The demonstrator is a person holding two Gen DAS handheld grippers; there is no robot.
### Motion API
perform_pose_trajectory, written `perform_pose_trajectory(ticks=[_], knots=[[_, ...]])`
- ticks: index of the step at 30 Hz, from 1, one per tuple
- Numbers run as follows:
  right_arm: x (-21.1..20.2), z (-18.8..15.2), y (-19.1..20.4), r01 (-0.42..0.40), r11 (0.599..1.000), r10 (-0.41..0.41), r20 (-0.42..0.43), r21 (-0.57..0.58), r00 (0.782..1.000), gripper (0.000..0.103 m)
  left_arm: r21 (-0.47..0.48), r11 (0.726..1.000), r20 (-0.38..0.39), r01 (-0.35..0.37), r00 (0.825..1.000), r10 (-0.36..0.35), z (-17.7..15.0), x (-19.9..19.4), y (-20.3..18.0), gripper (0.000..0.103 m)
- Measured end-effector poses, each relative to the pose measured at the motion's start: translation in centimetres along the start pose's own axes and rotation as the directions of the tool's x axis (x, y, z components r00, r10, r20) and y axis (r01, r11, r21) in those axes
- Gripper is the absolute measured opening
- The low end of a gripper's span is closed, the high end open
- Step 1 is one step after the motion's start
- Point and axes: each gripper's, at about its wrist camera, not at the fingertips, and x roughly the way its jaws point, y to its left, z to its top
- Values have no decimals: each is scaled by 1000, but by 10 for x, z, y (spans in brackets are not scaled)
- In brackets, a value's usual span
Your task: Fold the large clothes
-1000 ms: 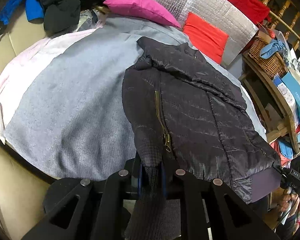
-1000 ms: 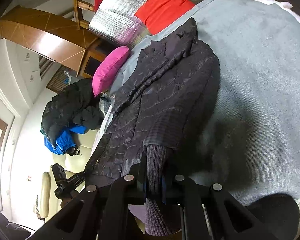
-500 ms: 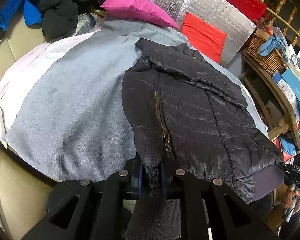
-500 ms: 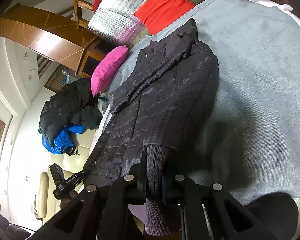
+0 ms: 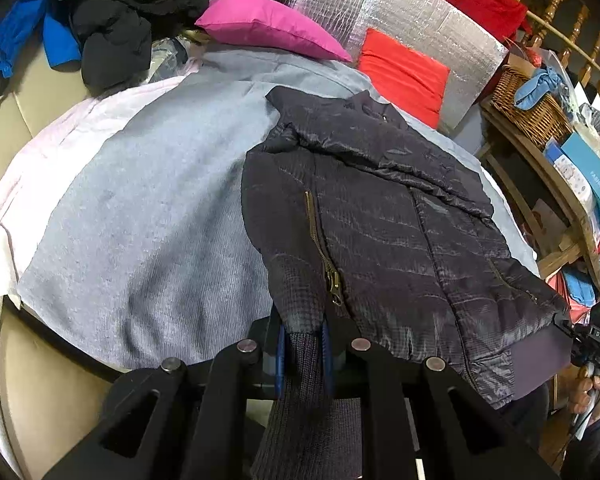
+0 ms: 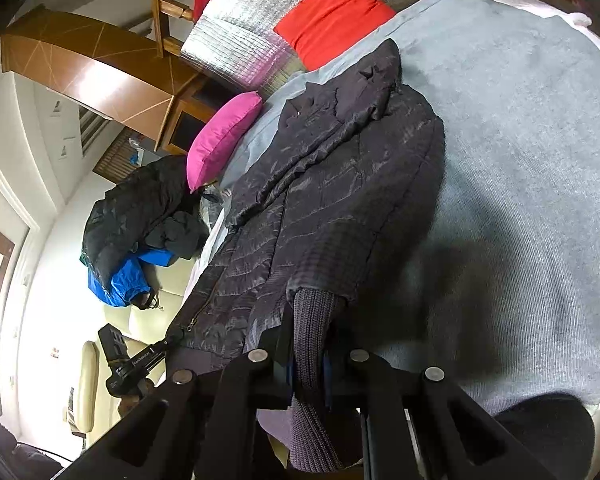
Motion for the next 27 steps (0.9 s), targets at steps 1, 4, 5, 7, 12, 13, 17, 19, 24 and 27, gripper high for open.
perform_pose_trajectory(ticks=[1,4,5,7,12,13,17,19,24,27], knots=[[0,0,0,-2,1000,2,3,-3,1000,10,2,1000,0,0,1000,0,1,0,0,15],[0,0,-1,-3,1000,3,4,-3,1000,10,1,1000,-10,-3,1000,3,1,3,1,15],[0,0,-1,-2,1000,2,1,-1,1000,10,1,1000,-11,-4,1000,4,1,3,1,15],[1,-1,-4,-1,1000,1,-4,7,1000,10,0,1000,-10,-4,1000,4,0,3,0,15],[-1,-2,-5,-13,1000,13,6,5,1000,10,-3,1000,-5,7,1000,-7,4,1,-1,15],[-1,-2,-6,-17,1000,17,8,5,1000,10,-6,1000,-7,8,1000,-8,4,1,0,15],[1,-6,-12,-26,1000,26,9,15,1000,10,-1,1000,-6,3,1000,-3,5,1,-2,15],[0,-7,-14,-29,999,29,9,17,1000,10,-2,1000,-5,4,1000,-4,6,0,-3,15],[-3,-6,-13,-42,999,41,13,13,999,10,0,1000,9,16,1000,-16,10,-5,-4,15],[-6,-5,-12,-51,999,51,19,6,999,10,-9,1000,7,28,1000,-28,12,-3,-1,15]])
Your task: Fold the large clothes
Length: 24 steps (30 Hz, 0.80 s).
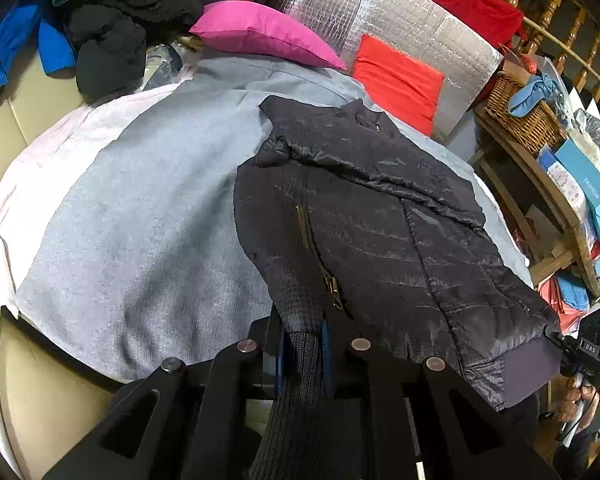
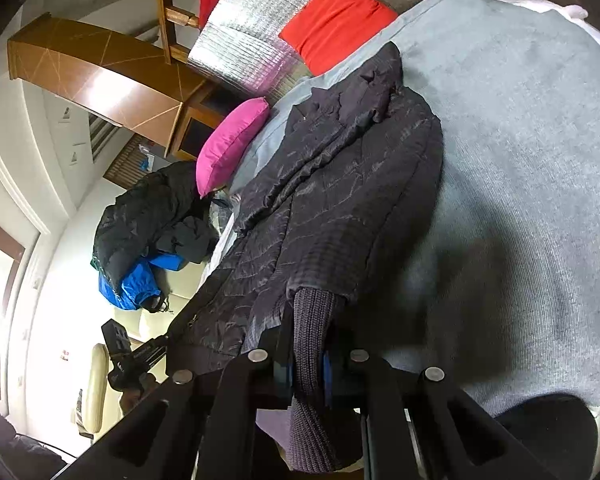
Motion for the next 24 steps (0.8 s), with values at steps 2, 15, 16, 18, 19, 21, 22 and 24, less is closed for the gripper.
perform_pose_trajectory(ticks=[2,15,16,18,19,21,22,24], knots=[[1,2,-1,-7,1000,7,0,5,1000,10,-12,1000,-13,3,1000,-4,0,4,4,15],[4,15,8,-10,1000,10,-3,-4,1000,10,-48,998,-23,31,999,-32,3,8,12,15],[5,14,8,-9,1000,9,-5,-2,1000,10,-47,998,-19,35,999,-36,4,6,11,15],[3,14,11,-15,1000,15,-4,-3,1000,10,-40,997,15,66,998,-65,9,-4,8,15],[2,15,13,-21,1000,21,0,-3,1000,10,-39,996,31,76,997,-75,13,-8,6,15],[-3,21,17,-33,999,33,17,-10,999,10,-44,993,63,108,992,-106,22,-16,4,15],[-5,24,18,-41,999,42,27,-12,999,10,-46,992,78,120,990,-117,27,-19,4,15],[-9,31,18,-76,997,76,46,-1,996,10,-41,990,98,133,987,-129,39,-19,1,15]])
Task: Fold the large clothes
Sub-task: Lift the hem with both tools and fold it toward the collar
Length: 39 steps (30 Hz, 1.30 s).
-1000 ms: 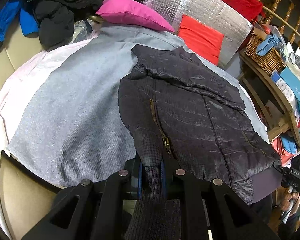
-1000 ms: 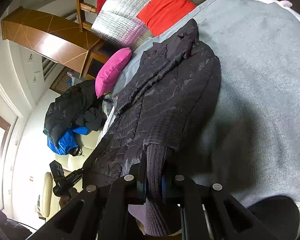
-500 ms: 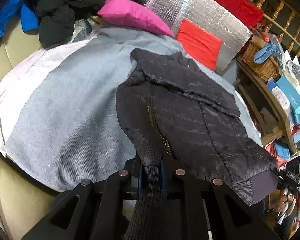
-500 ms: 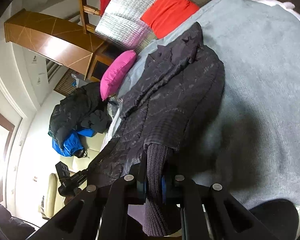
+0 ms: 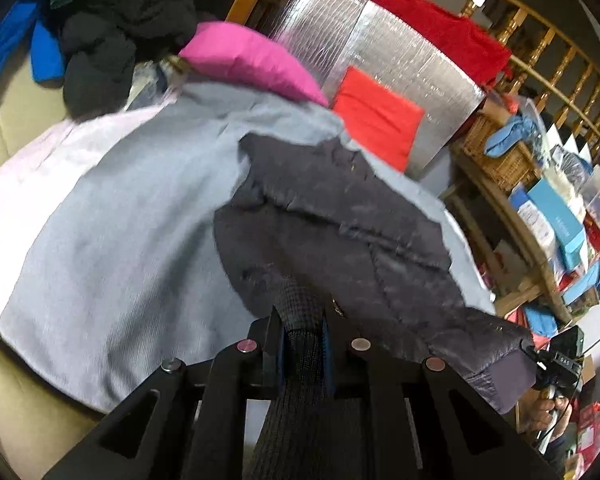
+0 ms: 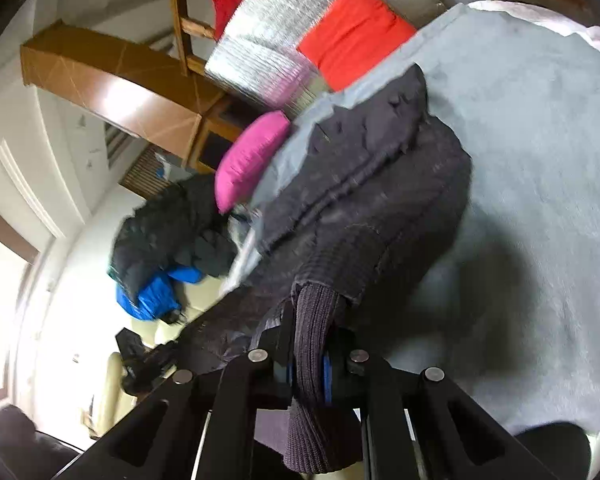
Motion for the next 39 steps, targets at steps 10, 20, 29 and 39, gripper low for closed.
perform_pose_trajectory(ticks=[10,20,29,39], knots=[[16,79,19,-97,995,99,75,-35,992,10,38,999,100,33,994,-36,94,30,-26,15],[72,204,42,-114,992,123,165,-63,979,10,21,1000,146,-12,989,9,193,97,-40,15],[148,288,16,-14,1000,12,186,8,983,10,-9,994,86,-111,990,111,259,200,-30,15],[225,336,-56,63,982,-89,145,179,985,10,-111,983,-44,-147,989,143,278,313,7,15]])
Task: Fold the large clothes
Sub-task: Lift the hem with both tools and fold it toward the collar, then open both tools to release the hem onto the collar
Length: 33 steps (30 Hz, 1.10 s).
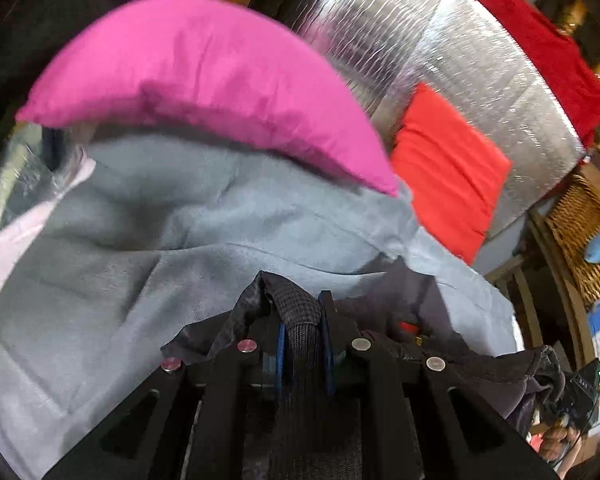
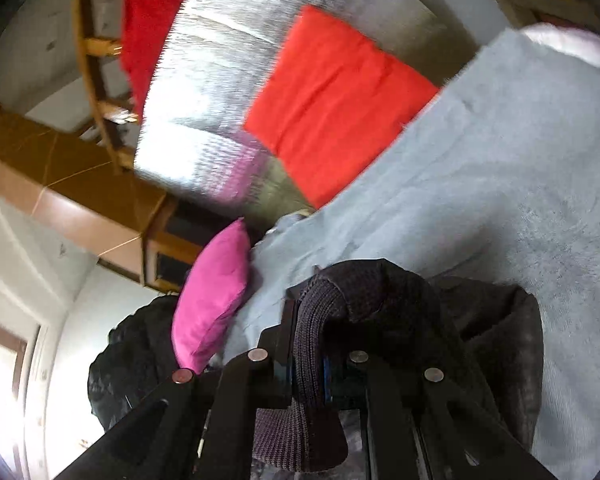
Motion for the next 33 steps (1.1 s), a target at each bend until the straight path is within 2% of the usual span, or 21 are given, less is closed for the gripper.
perform_pose_trajectory(ticks=[5,7,9,10,11,13,14,15,17,20,22,23,25,27,29,32,33], knots=[[25,11,-19,1,999,0,-7,41,1000,11,-26,1000,-39,-4,999,3,3,31,6,16],[35,15,-43,-27,989,29,-10,144,1000,13,-82,997,-84,0,996,-7,7,45,14,22],[46,13,-62,-7,976,12,-24,219,1000,16,-133,991,-118,0,993,-16,9,56,19,25],[50,12,-66,5,974,2,-30,226,1000,18,-139,990,-122,2,992,-19,10,56,19,30],[52,11,-68,9,975,-2,-30,221,1000,23,-141,990,-119,18,992,-35,12,54,18,33],[50,12,-65,-25,979,29,-17,203,999,44,-141,988,-93,64,993,-78,15,44,18,58],[48,14,-62,-47,980,50,-10,193,999,73,-141,988,-69,60,995,-71,17,39,20,64],[45,16,-57,-62,981,62,4,182,998,86,-140,990,-4,18,1000,-19,19,25,23,71],[30,20,-44,-54,989,45,63,140,997,86,-141,989,69,-38,996,48,21,8,30,75],[11,23,-26,-39,998,34,77,59,996,86,-63,994,99,-92,990,98,21,-8,34,75],[3,21,-11,54,996,-49,56,-77,997,86,71,987,103,-143,985,135,15,-10,27,75],[3,19,-6,109,985,-105,39,-137,994,86,157,973,94,-167,984,153,11,-7,20,75],[14,15,4,252,924,-263,2,-287,965,86,296,936,70,-191,981,179,6,3,9,75],[33,8,14,355,817,-403,-10,-454,915,85,410,897,28,-168,985,172,1,17,-4,75],[50,5,14,387,742,-475,-22,-547,880,80,484,860,-4,-161,982,186,-2,32,-15,75],[74,8,6,401,688,-542,-62,-605,838,62,547,820,-33,-169,974,222,-3,56,-27,75],[80,9,-1,409,674,-565,-73,-615,822,62,566,805,-34,-178,971,238,-3,64,-31,75]])
